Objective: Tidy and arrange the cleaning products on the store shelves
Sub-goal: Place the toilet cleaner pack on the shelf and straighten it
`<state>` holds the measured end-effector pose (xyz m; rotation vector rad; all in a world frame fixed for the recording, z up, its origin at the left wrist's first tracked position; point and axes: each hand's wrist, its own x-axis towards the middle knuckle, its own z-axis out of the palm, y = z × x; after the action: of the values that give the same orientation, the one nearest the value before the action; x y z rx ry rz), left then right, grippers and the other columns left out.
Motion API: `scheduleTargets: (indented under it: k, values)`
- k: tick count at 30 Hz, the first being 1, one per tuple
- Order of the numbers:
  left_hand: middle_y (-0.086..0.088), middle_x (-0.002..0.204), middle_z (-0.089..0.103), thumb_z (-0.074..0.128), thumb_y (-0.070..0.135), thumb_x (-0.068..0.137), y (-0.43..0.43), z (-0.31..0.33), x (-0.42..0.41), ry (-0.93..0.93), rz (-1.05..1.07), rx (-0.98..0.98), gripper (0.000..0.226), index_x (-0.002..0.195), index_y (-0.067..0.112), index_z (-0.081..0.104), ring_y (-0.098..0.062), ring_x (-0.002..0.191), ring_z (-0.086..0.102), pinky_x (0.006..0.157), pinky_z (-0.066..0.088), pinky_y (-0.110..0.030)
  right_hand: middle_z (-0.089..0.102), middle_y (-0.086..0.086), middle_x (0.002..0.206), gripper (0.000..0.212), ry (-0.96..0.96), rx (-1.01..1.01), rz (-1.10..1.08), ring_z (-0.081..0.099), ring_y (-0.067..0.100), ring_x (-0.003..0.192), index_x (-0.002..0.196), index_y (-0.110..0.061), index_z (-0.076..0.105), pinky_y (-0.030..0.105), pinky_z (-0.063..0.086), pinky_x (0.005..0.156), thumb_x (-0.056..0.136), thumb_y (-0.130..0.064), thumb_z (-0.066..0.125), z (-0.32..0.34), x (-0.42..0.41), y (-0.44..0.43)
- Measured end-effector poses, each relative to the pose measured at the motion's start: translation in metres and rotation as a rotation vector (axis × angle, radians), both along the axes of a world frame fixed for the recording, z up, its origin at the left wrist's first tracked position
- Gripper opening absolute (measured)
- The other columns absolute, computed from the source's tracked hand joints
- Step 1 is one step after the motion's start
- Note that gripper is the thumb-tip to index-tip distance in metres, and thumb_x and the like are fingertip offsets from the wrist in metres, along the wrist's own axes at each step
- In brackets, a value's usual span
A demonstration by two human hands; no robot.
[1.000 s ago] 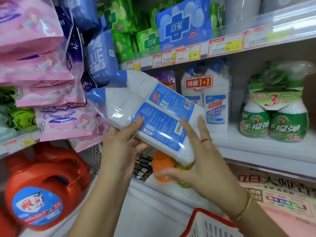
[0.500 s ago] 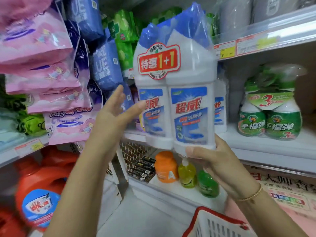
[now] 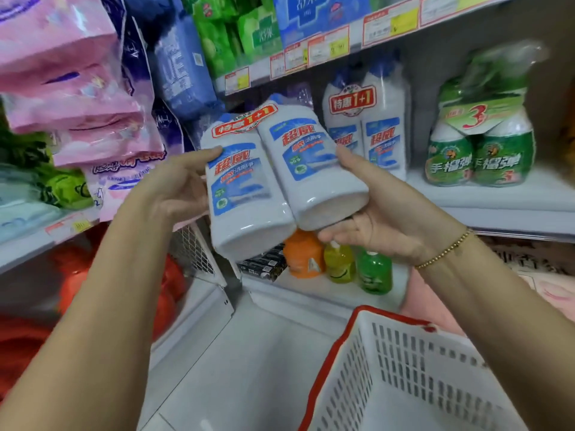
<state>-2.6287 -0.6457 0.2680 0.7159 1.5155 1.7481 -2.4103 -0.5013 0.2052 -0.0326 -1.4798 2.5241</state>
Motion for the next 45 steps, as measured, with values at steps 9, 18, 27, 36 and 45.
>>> scheduleTargets:
  k: [9,18,27,36,45]
  values:
    - [-0.01,0.123,0.066,0.099,0.037,0.026,-0.018,0.014,-0.03,0.005,-0.023,-0.164,0.106,0.123,0.012,0.062,-0.022,0.106,0.067,0.072,0.06,-0.039,0.066,0.025,0.111,0.063,-0.086,-0.082,0.102,0.071,0.035,0.066,0.126,-0.014,0.059,0.034,0.057,0.055,0.074,-0.048,0.059,-0.004,-0.019,-0.011]
    - [0.003,0.088,0.076,0.081,0.032,0.051,-0.032,-0.03,-0.041,0.333,0.026,-0.07,0.039,0.088,0.018,0.076,-0.01,0.077,0.072,0.059,0.057,-0.025,0.073,0.004,0.1,0.041,-0.248,0.254,-0.056,0.071,0.015,0.081,0.114,-0.015,0.063,0.027,0.06,0.068,0.077,-0.033,0.063,-0.081,-0.059,0.012]
    - [-0.011,0.103,0.074,0.087,0.014,0.059,-0.047,-0.203,-0.046,0.427,0.041,-0.16,0.061,0.114,0.008,0.061,-0.023,0.09,0.07,0.074,0.058,-0.028,0.065,0.002,0.103,0.057,-0.399,0.935,-0.409,0.062,0.012,0.092,0.129,-0.021,0.052,0.026,0.049,0.076,0.078,-0.03,0.077,-0.158,-0.096,0.025]
    - [0.0,0.102,0.071,0.08,0.008,0.074,-0.05,-0.339,-0.031,0.34,0.051,-0.416,0.041,0.107,0.017,0.057,-0.017,0.088,0.07,0.068,0.057,-0.023,0.066,0.008,0.116,0.042,-0.55,1.397,-0.174,0.058,0.013,0.086,0.127,-0.022,0.057,0.025,0.045,0.087,0.087,-0.023,0.067,-0.21,-0.091,0.027]
    - [0.001,0.099,0.072,0.084,0.033,0.052,-0.07,-0.368,-0.036,0.249,-0.052,-0.456,0.065,0.108,0.014,0.058,-0.018,0.09,0.069,0.074,0.057,-0.027,0.062,-0.001,0.122,0.033,-0.541,1.73,0.017,0.053,0.018,0.111,0.125,-0.023,0.057,0.025,0.036,0.085,0.094,-0.033,0.053,-0.231,-0.098,-0.004]
